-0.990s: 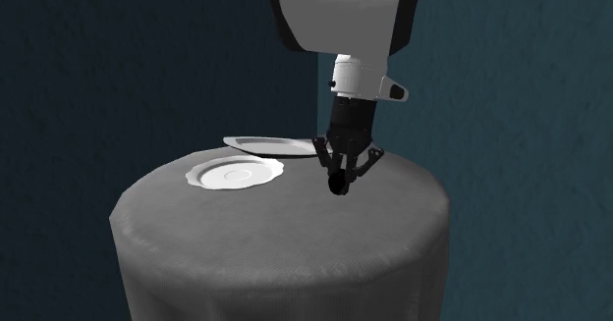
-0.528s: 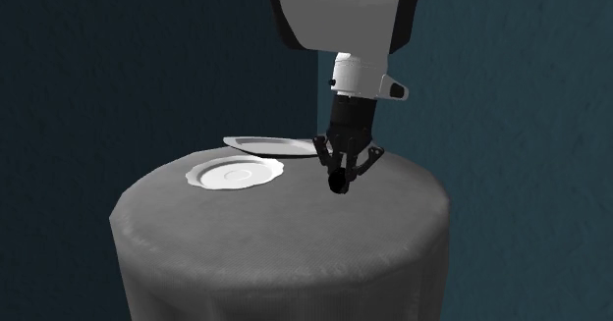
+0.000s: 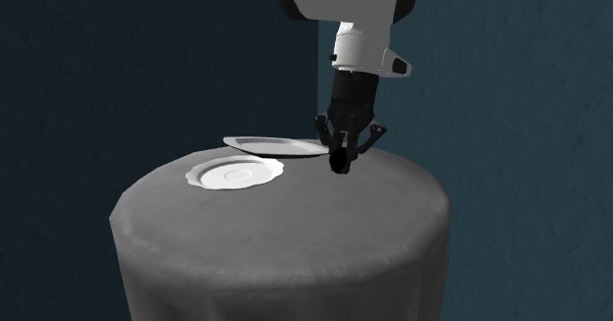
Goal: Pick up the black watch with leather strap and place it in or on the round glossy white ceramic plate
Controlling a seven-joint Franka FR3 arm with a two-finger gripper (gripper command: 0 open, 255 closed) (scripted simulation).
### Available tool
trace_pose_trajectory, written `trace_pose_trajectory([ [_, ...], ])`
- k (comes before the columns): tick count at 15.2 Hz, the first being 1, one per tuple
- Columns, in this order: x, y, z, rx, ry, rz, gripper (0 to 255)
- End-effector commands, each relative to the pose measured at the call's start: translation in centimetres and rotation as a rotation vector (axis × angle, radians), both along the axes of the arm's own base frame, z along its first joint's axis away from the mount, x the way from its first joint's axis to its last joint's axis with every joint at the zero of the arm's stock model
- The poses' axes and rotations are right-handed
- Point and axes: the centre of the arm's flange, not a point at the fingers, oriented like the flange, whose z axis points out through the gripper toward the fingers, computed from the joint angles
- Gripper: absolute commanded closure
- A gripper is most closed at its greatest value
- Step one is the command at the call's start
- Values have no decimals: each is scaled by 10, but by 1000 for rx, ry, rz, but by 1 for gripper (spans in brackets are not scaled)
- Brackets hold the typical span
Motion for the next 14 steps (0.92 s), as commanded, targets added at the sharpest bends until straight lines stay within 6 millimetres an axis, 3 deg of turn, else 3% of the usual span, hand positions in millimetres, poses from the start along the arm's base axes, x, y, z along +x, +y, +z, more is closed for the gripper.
trace_pose_trajectory([
  [1, -1, 0, 11, 0, 0, 0, 255],
  [8, -1, 0, 45, 0, 0, 0, 255],
  [14, -1, 80, 43, 0, 0, 0, 255],
])
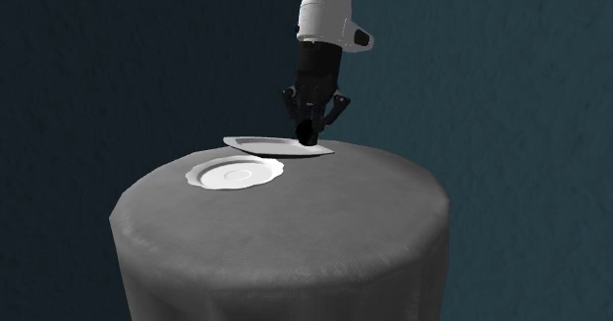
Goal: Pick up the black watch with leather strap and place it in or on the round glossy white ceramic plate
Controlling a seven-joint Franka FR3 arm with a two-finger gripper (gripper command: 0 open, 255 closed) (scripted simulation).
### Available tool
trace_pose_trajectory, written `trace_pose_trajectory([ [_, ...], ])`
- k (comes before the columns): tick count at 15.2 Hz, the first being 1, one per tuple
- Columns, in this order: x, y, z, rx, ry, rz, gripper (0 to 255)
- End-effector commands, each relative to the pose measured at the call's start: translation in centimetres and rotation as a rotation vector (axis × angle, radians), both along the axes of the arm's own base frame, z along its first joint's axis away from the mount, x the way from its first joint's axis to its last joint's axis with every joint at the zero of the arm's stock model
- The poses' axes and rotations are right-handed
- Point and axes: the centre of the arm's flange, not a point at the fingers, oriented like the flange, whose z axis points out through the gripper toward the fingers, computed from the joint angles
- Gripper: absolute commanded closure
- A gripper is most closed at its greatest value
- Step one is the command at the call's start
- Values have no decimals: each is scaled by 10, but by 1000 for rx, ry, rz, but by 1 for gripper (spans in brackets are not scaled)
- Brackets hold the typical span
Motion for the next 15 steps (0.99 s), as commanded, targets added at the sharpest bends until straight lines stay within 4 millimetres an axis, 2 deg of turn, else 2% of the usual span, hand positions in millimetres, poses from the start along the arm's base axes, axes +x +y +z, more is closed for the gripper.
trace_pose_trajectory([
  [1, 0, 28, -4, 0, 0, -1, 255],
  [11, -1, 160, -7, 0, 0, -1, 255],
  [12, -1, 168, -7, 0, 0, -1, 255],
  [15, -1, 168, -23, 0, 0, -1, 255],
])
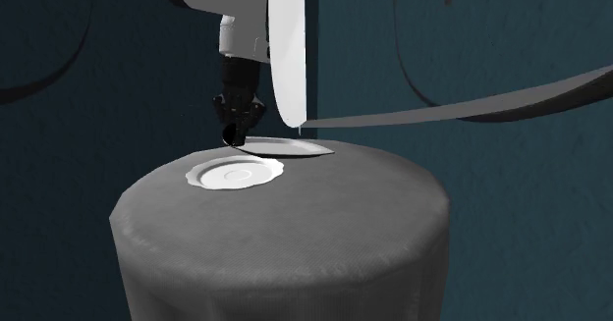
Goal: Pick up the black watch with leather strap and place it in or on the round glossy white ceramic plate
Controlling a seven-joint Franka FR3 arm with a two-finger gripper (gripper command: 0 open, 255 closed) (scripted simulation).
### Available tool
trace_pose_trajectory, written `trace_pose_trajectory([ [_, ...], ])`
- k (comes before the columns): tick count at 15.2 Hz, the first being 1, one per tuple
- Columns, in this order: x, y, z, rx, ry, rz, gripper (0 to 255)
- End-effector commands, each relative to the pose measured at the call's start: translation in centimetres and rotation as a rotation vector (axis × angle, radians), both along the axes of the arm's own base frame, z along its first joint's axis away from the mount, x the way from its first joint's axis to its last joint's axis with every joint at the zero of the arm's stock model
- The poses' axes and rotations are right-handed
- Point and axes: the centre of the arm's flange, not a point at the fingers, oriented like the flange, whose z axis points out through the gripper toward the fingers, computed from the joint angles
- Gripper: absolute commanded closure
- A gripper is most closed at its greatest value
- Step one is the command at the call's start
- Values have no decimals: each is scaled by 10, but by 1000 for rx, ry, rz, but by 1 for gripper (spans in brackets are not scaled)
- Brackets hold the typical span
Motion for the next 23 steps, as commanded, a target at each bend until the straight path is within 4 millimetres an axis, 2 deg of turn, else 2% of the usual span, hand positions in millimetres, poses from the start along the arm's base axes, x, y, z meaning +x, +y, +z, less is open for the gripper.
trace_pose_trajectory([
  [1, 0, 1, -10, 0, 0, -1, 255],
  [9, 0, 1, -54, 0, 0, -1, 255],
  [16, 0, 1, -54, 0, 0, -1, 255],
  [17, 1, 1, -54, 0, 0, 0, 0],
  [22, 0, 1, -54, 0, 0, -1, 0],
  [23, 2, 0, -41, 0, 0, -1, 0],
])
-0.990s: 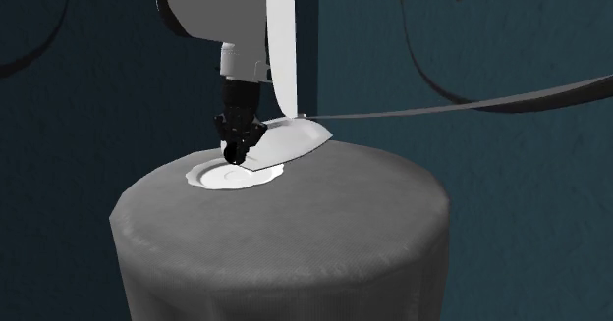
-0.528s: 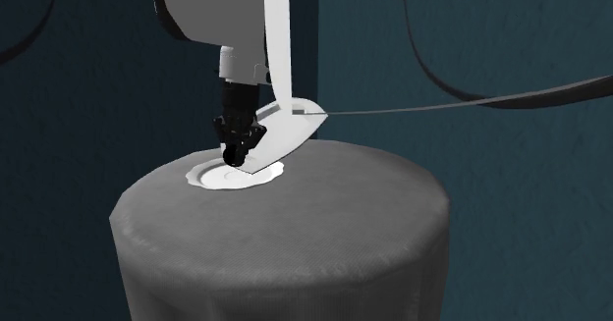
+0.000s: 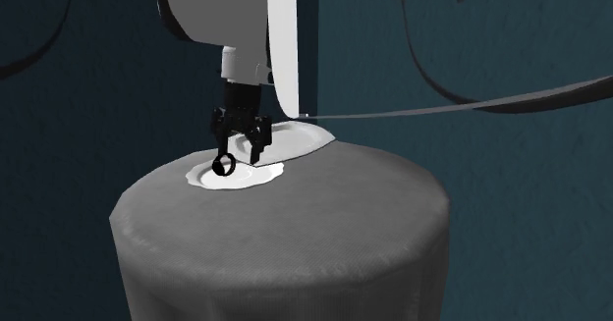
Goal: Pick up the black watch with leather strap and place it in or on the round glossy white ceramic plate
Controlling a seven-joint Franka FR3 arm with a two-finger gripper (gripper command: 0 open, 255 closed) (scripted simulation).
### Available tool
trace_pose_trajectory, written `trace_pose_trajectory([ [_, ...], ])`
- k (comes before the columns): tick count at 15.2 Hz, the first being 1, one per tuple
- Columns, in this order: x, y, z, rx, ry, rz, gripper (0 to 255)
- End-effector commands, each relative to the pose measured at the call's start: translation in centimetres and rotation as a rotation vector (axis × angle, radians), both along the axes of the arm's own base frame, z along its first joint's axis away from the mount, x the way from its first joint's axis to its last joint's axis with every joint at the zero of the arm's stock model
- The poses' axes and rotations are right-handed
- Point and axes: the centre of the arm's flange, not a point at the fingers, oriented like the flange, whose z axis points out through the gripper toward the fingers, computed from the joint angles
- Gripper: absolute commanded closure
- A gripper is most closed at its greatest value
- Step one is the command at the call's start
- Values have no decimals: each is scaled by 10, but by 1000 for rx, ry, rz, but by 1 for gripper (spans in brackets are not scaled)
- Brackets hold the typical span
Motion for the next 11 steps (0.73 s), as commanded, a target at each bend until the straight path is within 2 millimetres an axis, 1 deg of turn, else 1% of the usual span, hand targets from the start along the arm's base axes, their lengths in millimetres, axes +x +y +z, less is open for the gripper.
trace_pose_trajectory([
  [1, 1, -3, 19, -2, 2, -1, 0],
  [3, 4, -5, 43, -2, 2, -1, 0],
  [11, 4, -5, 43, -2, 2, -1, 0],
])
